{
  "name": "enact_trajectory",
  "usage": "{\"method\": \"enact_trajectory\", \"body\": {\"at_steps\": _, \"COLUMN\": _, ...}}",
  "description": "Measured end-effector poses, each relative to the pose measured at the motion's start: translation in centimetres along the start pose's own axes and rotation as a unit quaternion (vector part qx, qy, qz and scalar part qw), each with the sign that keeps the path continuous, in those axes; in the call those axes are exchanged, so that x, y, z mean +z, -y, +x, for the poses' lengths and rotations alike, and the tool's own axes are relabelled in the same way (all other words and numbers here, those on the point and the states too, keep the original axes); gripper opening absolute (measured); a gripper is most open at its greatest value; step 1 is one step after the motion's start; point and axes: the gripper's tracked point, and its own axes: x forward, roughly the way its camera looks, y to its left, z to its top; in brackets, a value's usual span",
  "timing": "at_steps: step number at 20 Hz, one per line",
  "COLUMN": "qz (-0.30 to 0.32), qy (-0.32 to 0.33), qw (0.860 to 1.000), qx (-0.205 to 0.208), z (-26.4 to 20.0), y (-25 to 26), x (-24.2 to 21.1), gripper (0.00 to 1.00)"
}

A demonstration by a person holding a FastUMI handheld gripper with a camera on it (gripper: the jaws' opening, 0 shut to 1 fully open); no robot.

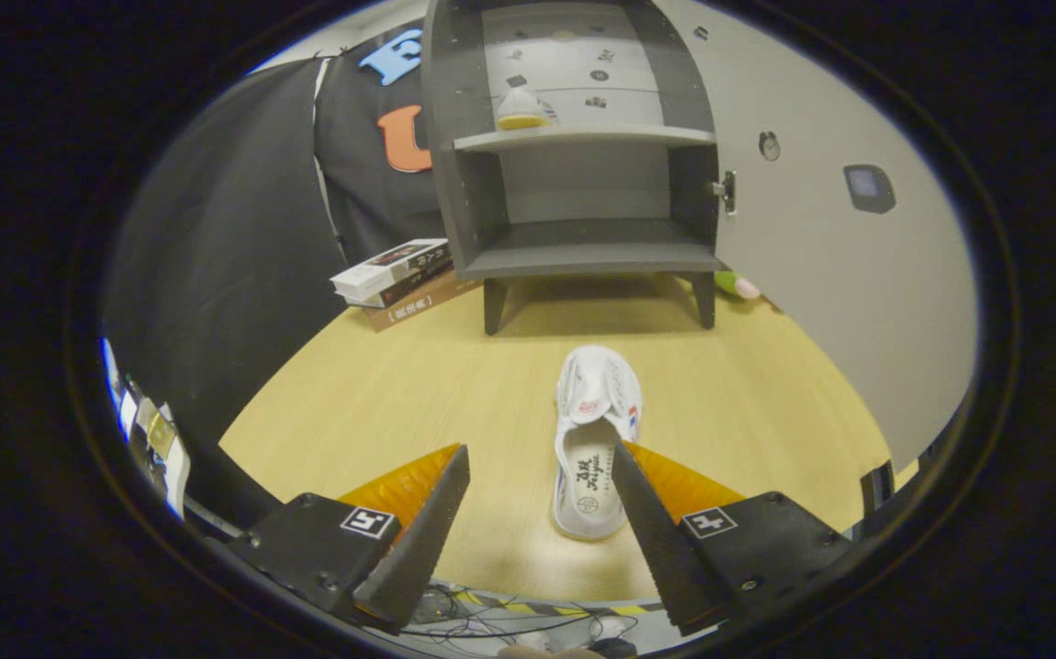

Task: Open the shoe cabinet door, grab the shoes and put them into the shoe cabinet, then close the shoe cabinet door.

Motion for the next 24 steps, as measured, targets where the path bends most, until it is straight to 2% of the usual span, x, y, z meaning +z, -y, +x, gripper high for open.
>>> {"method": "enact_trajectory", "body": {"at_steps": 5, "qz": -0.008, "qy": -0.025, "qw": 0.999, "qx": -0.018, "z": 4.8, "y": 0.3, "x": -1.4, "gripper": 0.99}}
{"method": "enact_trajectory", "body": {"at_steps": 9, "qz": -0.017, "qy": -0.02, "qw": 0.999, "qx": -0.031, "z": 7.4, "y": 0.6, "x": -0.6, "gripper": 0.99}}
{"method": "enact_trajectory", "body": {"at_steps": 20, "qz": -0.023, "qy": 0.001, "qw": 0.999, "qx": -0.022, "z": 11.9, "y": 1.6, "x": 1.0, "gripper": 0.97}}
{"method": "enact_trajectory", "body": {"at_steps": 22, "qz": -0.026, "qy": 0.005, "qw": 0.999, "qx": -0.024, "z": 12.4, "y": 2.1, "x": 1.0, "gripper": 0.88}}
{"method": "enact_trajectory", "body": {"at_steps": 24, "qz": -0.022, "qy": 0.004, "qw": 0.999, "qx": -0.025, "z": 12.6, "y": 2.6, "x": 1.0, "gripper": 0.64}}
